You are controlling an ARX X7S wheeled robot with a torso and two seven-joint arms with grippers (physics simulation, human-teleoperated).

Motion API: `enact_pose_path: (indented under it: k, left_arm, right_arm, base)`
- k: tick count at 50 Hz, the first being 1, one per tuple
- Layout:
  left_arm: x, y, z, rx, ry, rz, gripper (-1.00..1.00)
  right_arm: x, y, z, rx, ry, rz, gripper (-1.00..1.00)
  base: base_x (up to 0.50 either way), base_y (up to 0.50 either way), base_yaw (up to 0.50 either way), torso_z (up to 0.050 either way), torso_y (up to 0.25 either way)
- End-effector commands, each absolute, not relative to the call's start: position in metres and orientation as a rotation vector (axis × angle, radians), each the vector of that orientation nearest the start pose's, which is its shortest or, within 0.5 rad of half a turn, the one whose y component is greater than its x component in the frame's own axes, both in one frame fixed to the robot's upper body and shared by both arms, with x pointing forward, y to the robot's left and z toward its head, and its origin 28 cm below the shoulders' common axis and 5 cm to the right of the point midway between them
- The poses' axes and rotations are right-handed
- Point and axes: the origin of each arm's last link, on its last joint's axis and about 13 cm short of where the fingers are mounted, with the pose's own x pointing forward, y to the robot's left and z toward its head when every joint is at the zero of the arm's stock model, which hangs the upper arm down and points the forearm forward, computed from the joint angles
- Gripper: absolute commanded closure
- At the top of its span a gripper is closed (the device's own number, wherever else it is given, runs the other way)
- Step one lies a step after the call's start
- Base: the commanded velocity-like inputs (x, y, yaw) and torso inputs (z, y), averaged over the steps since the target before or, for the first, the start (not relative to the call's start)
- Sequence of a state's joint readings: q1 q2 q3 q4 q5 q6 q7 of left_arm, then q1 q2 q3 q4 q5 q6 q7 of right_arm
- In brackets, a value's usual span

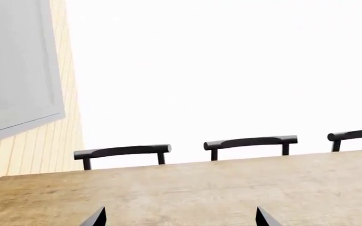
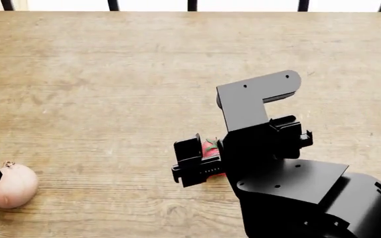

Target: Place the avocado, onion, tomato and bell pepper on the cutting board.

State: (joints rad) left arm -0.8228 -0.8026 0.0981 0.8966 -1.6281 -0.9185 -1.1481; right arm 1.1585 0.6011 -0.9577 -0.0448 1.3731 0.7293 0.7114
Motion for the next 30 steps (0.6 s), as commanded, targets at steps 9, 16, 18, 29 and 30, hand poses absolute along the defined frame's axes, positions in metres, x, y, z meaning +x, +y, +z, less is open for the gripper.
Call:
enact_pose_path:
  k: [9,16,18,29,30]
  left_arm:
    - [0.167,0.226,0.274,0.014,-0.218,-0.094,-1.00]
    - [0.166,0.226,0.273,0.013,-0.217,-0.090,-1.00]
    - [0.165,0.226,0.272,0.012,-0.216,-0.087,-1.00]
    - [0.162,0.227,0.271,0.006,-0.211,-0.083,-1.00]
    - [0.162,0.227,0.271,0.006,-0.210,-0.083,-1.00]
  right_arm:
    - [0.321,-0.069,0.187,-0.156,0.376,0.277,-1.00]
    - [0.325,-0.067,0.180,-0.137,0.383,0.298,-1.00]
    - [0.327,-0.067,0.179,-0.139,0.387,0.297,-1.00]
    - [0.337,-0.067,0.161,-0.148,0.421,0.274,-1.00]
    - [0.337,-0.068,0.160,-0.146,0.424,0.268,-1.00]
  base:
    - [0.00,0.00,0.00,0.000,0.000]
    - [0.00,0.00,0.00,0.000,0.000]
    - [0.00,0.00,0.00,0.000,0.000]
    - [0.00,0.00,0.00,0.000,0.000]
    - [0.00,0.00,0.00,0.000,0.000]
